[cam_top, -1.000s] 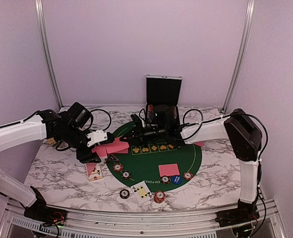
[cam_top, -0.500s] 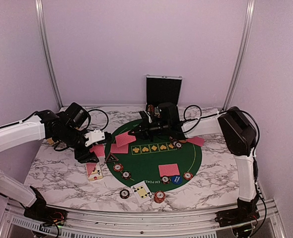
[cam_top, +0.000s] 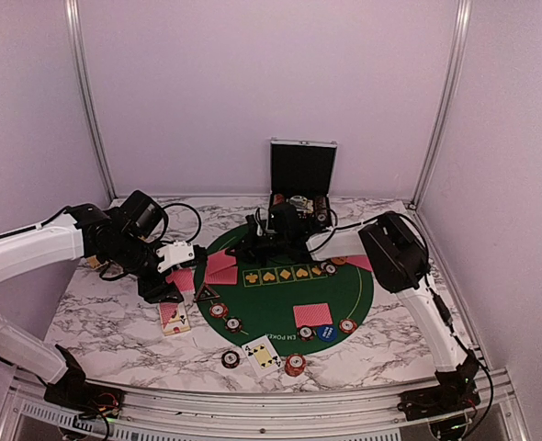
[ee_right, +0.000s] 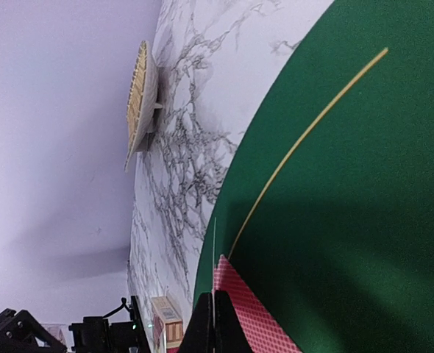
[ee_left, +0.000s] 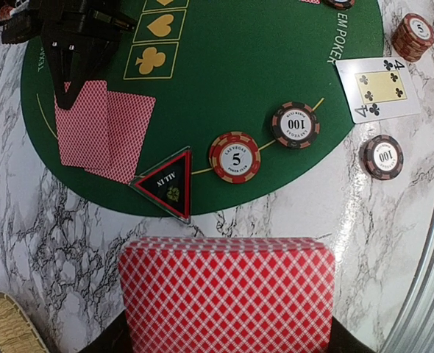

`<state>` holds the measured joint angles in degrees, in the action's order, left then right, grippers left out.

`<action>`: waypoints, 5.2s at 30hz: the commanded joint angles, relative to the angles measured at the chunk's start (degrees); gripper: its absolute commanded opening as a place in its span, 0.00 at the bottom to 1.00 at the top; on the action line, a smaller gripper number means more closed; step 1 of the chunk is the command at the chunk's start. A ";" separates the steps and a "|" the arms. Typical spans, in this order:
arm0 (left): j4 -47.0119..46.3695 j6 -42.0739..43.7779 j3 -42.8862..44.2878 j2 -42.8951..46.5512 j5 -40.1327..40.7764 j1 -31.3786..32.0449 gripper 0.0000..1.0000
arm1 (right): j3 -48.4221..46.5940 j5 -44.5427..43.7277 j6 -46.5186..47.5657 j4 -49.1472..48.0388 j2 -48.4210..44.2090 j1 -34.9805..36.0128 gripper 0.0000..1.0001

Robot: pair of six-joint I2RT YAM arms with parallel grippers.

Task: Distribute texas hold em gaming equipment

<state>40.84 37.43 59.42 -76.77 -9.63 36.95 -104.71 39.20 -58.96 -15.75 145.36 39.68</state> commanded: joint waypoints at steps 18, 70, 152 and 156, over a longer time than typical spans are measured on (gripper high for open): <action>2.73 -1.00 1.01 1.02 -1.22 -0.63 0.00 | -4.35 -10.93 10.85 15.12 -4.21 3.16 0.34; 2.38 -0.99 3.33 0.06 -2.41 -1.55 0.00 | 29.25 1.09 -7.88 -17.72 -24.95 11.45 0.93; 2.46 0.63 4.46 -1.53 -2.45 -0.69 0.00 | 14.41 1.40 -14.86 -15.54 -8.82 13.67 0.78; 2.42 0.44 4.21 -1.04 -2.30 -0.65 0.00 | 15.70 1.30 -14.86 -16.02 -9.76 13.35 0.77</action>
<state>43.77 37.36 63.18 -80.93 -10.46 36.10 -91.09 42.50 -73.78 -34.76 136.46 53.98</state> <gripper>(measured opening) 0.651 0.774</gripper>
